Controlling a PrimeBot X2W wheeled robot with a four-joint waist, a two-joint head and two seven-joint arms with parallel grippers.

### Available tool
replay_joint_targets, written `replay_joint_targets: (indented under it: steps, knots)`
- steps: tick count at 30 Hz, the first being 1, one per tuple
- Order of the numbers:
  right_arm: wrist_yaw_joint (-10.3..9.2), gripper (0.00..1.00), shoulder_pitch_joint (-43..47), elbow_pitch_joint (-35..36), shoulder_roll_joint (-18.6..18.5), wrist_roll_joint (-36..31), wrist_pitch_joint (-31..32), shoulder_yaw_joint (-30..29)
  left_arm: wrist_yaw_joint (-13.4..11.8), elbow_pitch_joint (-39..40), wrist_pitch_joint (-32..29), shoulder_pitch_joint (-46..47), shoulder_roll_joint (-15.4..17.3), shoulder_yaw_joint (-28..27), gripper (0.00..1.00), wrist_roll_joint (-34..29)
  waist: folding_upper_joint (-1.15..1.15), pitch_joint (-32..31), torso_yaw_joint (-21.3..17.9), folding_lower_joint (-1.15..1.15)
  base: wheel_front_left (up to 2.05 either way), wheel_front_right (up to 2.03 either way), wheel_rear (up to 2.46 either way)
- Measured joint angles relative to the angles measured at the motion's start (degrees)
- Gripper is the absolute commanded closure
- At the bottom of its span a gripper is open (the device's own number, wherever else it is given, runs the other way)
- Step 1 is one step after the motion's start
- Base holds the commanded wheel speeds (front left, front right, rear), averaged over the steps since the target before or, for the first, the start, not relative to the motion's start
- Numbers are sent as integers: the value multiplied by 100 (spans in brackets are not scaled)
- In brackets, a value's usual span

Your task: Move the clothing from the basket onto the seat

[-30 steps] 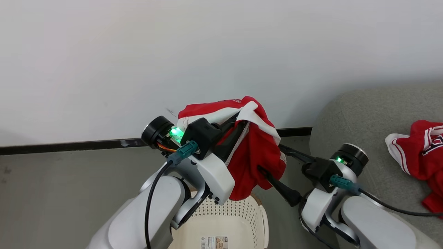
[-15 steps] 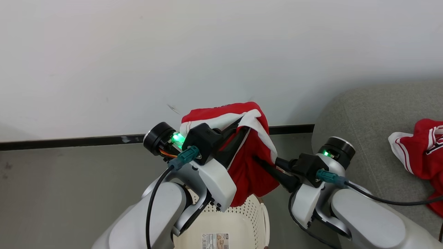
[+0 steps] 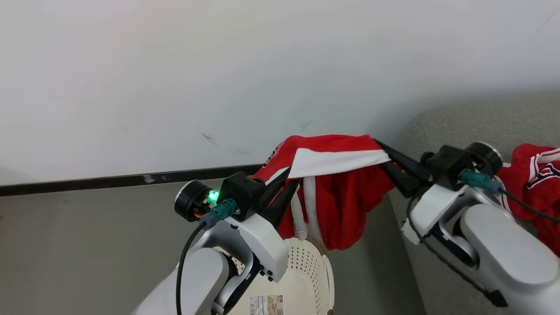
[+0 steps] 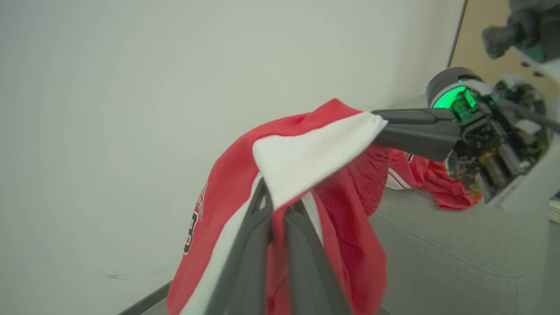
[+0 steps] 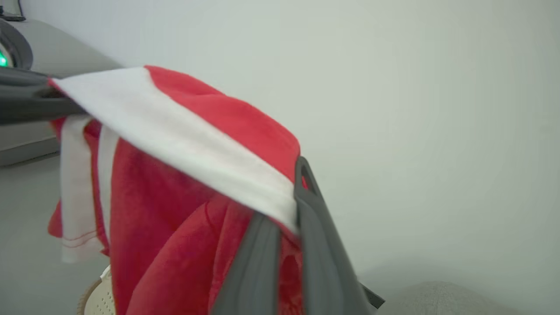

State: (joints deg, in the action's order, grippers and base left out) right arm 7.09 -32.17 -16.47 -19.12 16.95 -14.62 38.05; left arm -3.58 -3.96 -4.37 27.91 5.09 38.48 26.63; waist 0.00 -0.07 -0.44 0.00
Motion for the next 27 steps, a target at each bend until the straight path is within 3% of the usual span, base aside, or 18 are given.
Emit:
replay_joint_targets:
  steps: [1,2,14,21,27]
  knots:
    - [0,100,0,11,-32,10,0,-152,0,-19,30,-36,-5,-1,5,9,0,-2,-19,0,0,0,0]
    - [7,100,1,30,-56,12,0,-309,-8,-30,62,-62,-13,-1,0,13,0,-4,-40,0,0,0,0]
    - [47,100,509,175,-469,-31,0,-2157,-64,-86,505,-451,-115,33,0,159,0,-84,-356,0,0,0,0]
    - [47,100,1124,370,-508,-236,0,-3317,-31,-100,701,-595,-143,183,0,212,0,-134,-585,0,0,0,0]
    - [47,100,1722,588,-437,-402,0,-3815,27,-145,803,-663,-153,365,0,213,0,-167,-804,0,0,0,0]
